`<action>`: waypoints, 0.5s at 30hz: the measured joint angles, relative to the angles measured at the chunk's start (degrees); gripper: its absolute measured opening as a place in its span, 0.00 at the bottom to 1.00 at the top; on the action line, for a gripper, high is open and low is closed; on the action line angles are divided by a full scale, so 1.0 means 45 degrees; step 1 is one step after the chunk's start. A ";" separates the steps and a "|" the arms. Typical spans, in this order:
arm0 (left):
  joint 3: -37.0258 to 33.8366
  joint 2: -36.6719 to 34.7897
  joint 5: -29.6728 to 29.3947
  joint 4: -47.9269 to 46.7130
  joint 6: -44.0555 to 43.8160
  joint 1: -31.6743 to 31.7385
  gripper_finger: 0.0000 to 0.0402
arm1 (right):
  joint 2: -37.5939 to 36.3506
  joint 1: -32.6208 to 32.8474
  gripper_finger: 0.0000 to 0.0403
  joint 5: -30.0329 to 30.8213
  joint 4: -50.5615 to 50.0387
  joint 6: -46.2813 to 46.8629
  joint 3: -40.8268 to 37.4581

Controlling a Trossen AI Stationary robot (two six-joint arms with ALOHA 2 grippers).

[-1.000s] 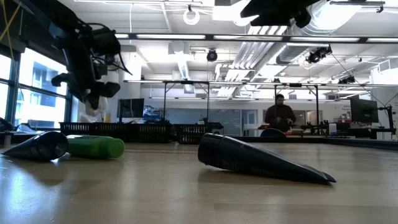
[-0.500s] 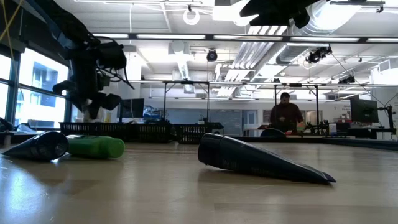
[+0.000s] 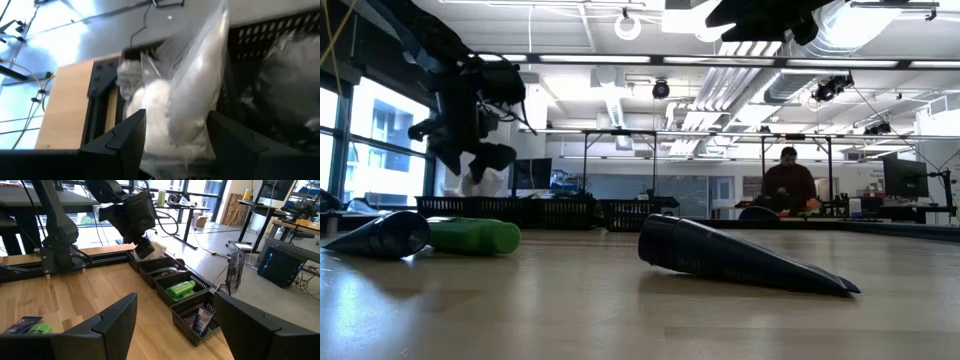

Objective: Pick & Place Travel size toiletries
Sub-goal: Put the cotton pack into the left black bin, then put the shave cream into the right black bin

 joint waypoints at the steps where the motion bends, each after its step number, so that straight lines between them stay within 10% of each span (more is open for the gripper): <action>1: 0.0140 -0.0010 -0.0082 -0.0028 0.0052 -0.0005 0.50 | 0.0000 -0.0003 0.64 0.0000 0.0003 0.0003 0.0000; 15: 0.1249 -0.0010 -0.0710 -0.0541 0.0758 0.0000 0.50 | 0.0000 0.0000 0.64 0.0000 0.0000 0.0010 0.0000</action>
